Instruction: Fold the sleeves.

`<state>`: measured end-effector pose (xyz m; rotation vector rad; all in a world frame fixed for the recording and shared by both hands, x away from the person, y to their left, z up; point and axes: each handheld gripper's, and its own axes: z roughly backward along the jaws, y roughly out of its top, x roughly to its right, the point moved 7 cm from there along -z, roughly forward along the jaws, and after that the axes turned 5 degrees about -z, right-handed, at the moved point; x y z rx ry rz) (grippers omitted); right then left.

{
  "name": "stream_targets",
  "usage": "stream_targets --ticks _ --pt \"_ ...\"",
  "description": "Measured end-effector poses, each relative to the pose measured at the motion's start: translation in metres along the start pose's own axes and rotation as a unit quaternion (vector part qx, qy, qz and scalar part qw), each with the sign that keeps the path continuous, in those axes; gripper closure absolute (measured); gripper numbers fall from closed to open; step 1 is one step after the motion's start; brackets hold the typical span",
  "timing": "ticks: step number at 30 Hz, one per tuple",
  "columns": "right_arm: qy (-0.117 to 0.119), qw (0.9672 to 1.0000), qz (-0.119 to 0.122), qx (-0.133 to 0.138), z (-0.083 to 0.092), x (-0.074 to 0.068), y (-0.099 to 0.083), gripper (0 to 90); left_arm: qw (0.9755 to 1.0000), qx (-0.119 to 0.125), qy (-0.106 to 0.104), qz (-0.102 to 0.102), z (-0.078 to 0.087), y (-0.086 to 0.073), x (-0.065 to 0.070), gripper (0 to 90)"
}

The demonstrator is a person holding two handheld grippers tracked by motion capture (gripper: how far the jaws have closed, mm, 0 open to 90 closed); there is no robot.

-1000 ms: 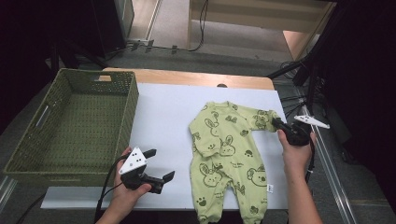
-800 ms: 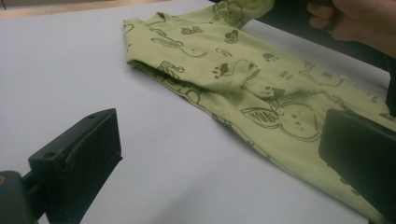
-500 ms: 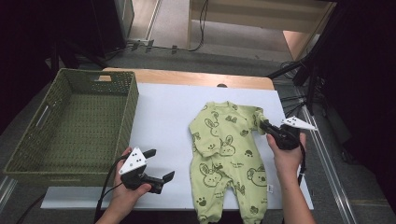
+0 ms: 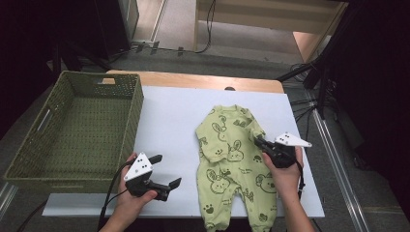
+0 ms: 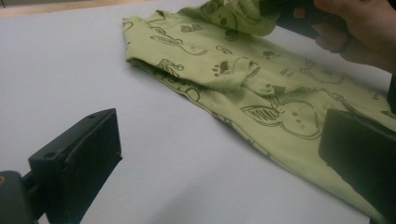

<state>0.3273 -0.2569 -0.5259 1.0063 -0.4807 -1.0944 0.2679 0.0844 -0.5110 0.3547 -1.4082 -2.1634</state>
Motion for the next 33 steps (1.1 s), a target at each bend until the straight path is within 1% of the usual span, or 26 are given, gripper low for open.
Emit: stream_targets --ticks 4,7,9,12,18,20,22,23,24,26,27,28,30,31,33 --pt "0.002 0.9996 0.019 -0.021 -0.006 -0.008 -0.013 84.7 1.0000 0.000 0.000 0.000 0.000 0.000 0.001 0.0" --pt "0.003 0.9994 0.024 -0.026 -0.008 -0.009 -0.020 84.7 1.0000 0.000 0.000 0.000 0.000 0.000 0.001 0.0" --pt "0.007 0.9994 0.017 -0.028 -0.007 -0.011 -0.023 84.7 1.0000 -0.001 0.000 -0.001 -0.001 -0.001 0.000 0.0" --pt "0.011 0.9991 0.022 -0.034 -0.006 -0.012 -0.026 84.0 1.0000 -0.002 0.000 -0.001 -0.001 -0.001 0.001 0.0" --pt "0.019 0.9983 0.023 -0.050 -0.005 -0.016 -0.036 81.6 1.0000 -0.002 0.001 -0.001 -0.001 -0.001 0.001 0.0" --pt "0.017 0.9982 0.025 -0.051 -0.005 -0.016 -0.037 81.0 1.0000 -0.002 0.001 -0.001 -0.001 -0.001 0.001 0.0" --pt "0.020 0.9983 0.023 -0.050 -0.004 -0.017 -0.037 79.9 1.0000 -0.002 0.001 -0.001 -0.001 -0.001 0.001 0.0" --pt "0.020 0.9983 0.019 -0.052 -0.003 -0.018 -0.037 77.9 1.0000 -0.003 0.001 -0.001 -0.001 -0.001 0.002 0.0" --pt "0.024 0.9982 0.017 -0.052 -0.002 -0.019 -0.038 73.4 1.0000 -0.002 0.001 -0.001 -0.001 -0.001 0.002 0.0" --pt "0.043 0.9978 0.010 -0.049 0.002 -0.022 -0.039 62.5 1.0000 -0.003 0.000 0.000 -0.001 -0.001 0.001 0.0" --pt "0.048 0.9977 0.004 -0.046 0.005 -0.023 -0.039 58.1 1.0000 -0.003 0.000 0.000 -0.002 -0.001 0.001 0.0" --pt "0.047 0.9980 0.001 -0.042 0.009 -0.023 -0.038 53.4 1.0000 -0.003 -0.001 0.001 -0.002 -0.001 0.002 0.0" --pt "0.042 0.9985 -0.005 -0.035 0.015 -0.023 -0.038 47.8 1.0000 -0.005 0.000 -0.004 -0.002 -0.001 0.003 0.0" --pt "0.034 0.9988 -0.008 -0.033 0.019 -0.022 -0.039 43.6 1.0000 -0.005 -0.001 -0.004 -0.002 -0.001 0.004 0.0" --pt "0.027 0.9992 -0.014 -0.024 0.026 -0.019 -0.038 35.4 1.0000 -0.004 -0.001 -0.006 -0.002 0.000 0.005 0.0"
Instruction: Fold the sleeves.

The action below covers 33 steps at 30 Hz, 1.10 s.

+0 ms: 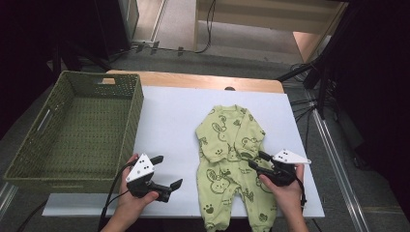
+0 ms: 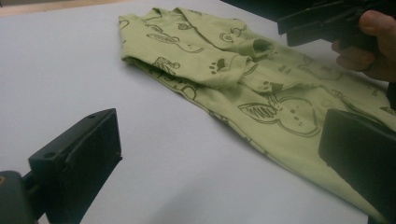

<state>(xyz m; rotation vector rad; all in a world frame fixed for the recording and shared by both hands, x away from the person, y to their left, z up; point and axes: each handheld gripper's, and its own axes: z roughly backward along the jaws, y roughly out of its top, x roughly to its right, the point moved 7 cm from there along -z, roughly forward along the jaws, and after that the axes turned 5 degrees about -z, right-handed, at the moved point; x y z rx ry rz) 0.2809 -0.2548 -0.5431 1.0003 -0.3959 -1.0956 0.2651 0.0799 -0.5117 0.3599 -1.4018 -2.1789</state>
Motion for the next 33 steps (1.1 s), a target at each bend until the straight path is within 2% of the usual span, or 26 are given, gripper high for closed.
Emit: stream_targets --ticks 2,5,8,9,13,18,24,33 --pt "-0.004 0.9999 -0.010 0.012 0.008 0.003 0.000 29.1 1.0000 -0.001 -0.001 -0.001 0.000 0.000 0.001 0.0" --pt "0.000 0.9995 -0.025 0.019 0.018 0.008 -0.001 12.3 1.0000 -0.002 -0.003 -0.008 -0.002 0.001 0.004 0.0" --pt "0.026 0.9982 -0.045 0.031 0.028 0.012 -0.002 0.0 0.9999 -0.002 -0.007 -0.010 -0.003 0.001 0.005 0.0" --pt "0.029 0.9979 -0.046 0.037 0.031 0.013 -0.002 0.0 0.9999 -0.002 -0.007 -0.010 -0.003 0.002 0.005 0.0" --pt "0.007 0.9986 -0.038 0.037 0.041 0.018 -0.008 0.0 0.9999 0.001 -0.008 -0.009 -0.004 0.003 0.005 0.0" --pt "-0.008 0.9980 -0.044 0.045 0.054 0.025 -0.014 0.0 0.9999 0.001 -0.010 -0.007 -0.007 0.005 0.006 0.0" --pt "-0.009 0.9970 -0.055 0.055 0.067 0.033 -0.022 0.0 0.9999 -0.001 -0.013 -0.006 -0.015 0.008 0.004 0.0" --pt "-0.013 0.9962 -0.061 0.061 0.073 0.039 -0.028 0.0 0.9998 0.002 -0.014 -0.016 -0.019 0.020 0.004 0.0"
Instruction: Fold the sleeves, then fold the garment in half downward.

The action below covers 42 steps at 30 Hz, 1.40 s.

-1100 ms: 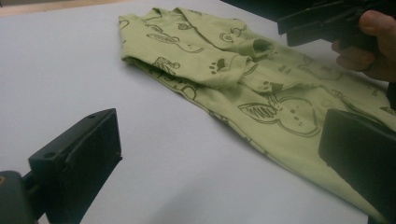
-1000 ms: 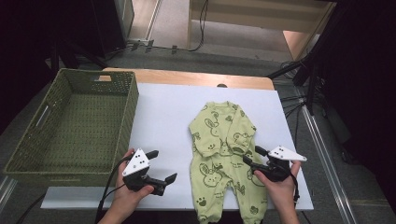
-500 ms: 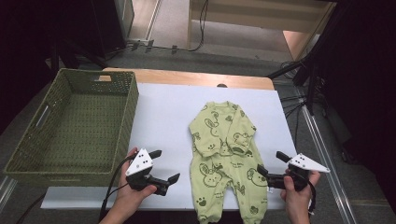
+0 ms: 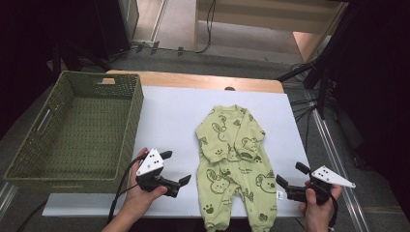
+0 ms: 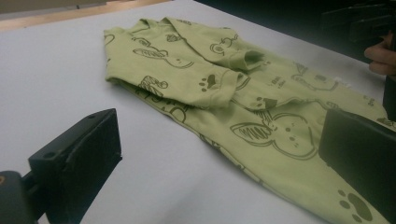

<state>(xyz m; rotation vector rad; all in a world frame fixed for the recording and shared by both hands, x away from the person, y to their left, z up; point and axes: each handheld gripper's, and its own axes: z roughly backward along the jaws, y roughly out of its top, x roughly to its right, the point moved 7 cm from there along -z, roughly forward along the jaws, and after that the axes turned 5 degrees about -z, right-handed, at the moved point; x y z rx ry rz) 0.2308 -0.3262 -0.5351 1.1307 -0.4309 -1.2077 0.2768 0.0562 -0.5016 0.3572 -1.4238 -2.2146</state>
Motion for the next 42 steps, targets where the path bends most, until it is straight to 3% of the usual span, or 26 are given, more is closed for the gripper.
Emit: stream_targets --ticks 4,12,16,22,29,34,42 --pt "0.007 1.0000 0.001 -0.003 -0.002 -0.002 -0.001 0.0 1.0000 0.000 -0.006 0.005 -0.004 0.007 0.000 0.0" --pt "0.007 0.9999 0.002 -0.008 0.000 0.001 -0.006 0.0 0.9998 0.008 -0.018 -0.010 -0.018 0.028 0.004 0.0" --pt "0.004 0.9998 0.000 -0.019 0.001 0.003 -0.013 0.0 0.9997 0.012 -0.019 -0.007 -0.025 0.039 0.001 0.0" --pt "0.001 0.9999 -0.003 -0.014 0.004 0.006 -0.013 0.0 0.9995 0.016 -0.024 0.009 -0.036 0.048 -0.007 0.0" --pt "0.004 0.9999 -0.011 -0.011 0.004 0.008 -0.013 0.0 0.9997 0.007 -0.025 0.002 -0.049 0.055 -0.015 0.0" --pt "0.003 0.9999 -0.013 -0.007 0.003 0.010 -0.011 0.0 0.9991 0.004 -0.035 0.023 -0.058 0.056 -0.023 0.0" --pt "0.004 0.9999 -0.010 -0.007 0.003 0.010 -0.011 0.0 0.9991 -0.014 -0.029 0.026 -0.076 0.054 -0.033 0.0"
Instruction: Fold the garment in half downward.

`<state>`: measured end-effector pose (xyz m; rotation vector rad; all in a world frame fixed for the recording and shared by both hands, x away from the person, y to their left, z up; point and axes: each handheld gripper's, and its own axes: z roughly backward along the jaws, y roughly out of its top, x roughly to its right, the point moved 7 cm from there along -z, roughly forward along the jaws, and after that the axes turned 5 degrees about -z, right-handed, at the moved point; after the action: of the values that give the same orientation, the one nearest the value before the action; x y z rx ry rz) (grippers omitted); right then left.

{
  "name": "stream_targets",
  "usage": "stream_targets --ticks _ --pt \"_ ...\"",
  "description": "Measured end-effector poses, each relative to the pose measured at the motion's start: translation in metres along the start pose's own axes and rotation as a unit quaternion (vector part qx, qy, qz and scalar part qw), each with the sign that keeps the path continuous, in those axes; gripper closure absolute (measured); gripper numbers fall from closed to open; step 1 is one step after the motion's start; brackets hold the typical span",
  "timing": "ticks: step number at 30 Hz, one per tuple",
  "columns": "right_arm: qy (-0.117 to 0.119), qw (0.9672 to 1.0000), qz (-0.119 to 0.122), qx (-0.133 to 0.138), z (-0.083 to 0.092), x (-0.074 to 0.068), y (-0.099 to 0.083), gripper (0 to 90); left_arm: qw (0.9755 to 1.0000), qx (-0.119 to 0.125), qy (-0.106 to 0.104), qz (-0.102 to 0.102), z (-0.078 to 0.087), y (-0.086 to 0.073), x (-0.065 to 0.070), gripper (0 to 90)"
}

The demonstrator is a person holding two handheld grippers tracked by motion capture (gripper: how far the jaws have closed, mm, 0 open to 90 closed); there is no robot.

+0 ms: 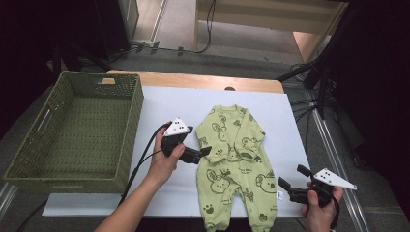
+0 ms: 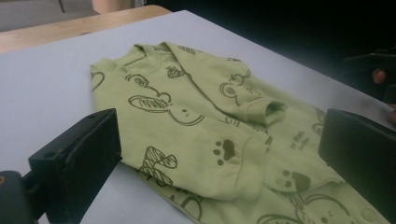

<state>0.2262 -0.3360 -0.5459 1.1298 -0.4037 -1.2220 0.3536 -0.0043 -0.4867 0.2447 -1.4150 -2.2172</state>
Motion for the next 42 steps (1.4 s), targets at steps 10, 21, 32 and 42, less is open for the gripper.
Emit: stream_targets --ticks 10,21,32,42 --pt "0.002 1.0000 0.001 -0.003 -0.002 -0.001 0.000 0.0 0.9994 -0.026 0.016 0.015 -0.019 0.002 -0.018 0.9" --pt "0.007 1.0000 0.001 0.000 -0.004 -0.004 0.002 0.0 0.9952 -0.070 0.032 0.061 -0.051 0.006 -0.048 33.3" --pt "0.017 0.9998 -0.006 0.004 -0.004 -0.010 0.009 0.0 0.9880 -0.089 0.076 0.101 -0.075 0.004 -0.084 61.4" --pt "-0.010 0.9999 0.005 -0.010 -0.021 -0.010 0.027 8.4 0.9806 -0.129 0.096 0.112 -0.096 -0.017 -0.090 67.1"
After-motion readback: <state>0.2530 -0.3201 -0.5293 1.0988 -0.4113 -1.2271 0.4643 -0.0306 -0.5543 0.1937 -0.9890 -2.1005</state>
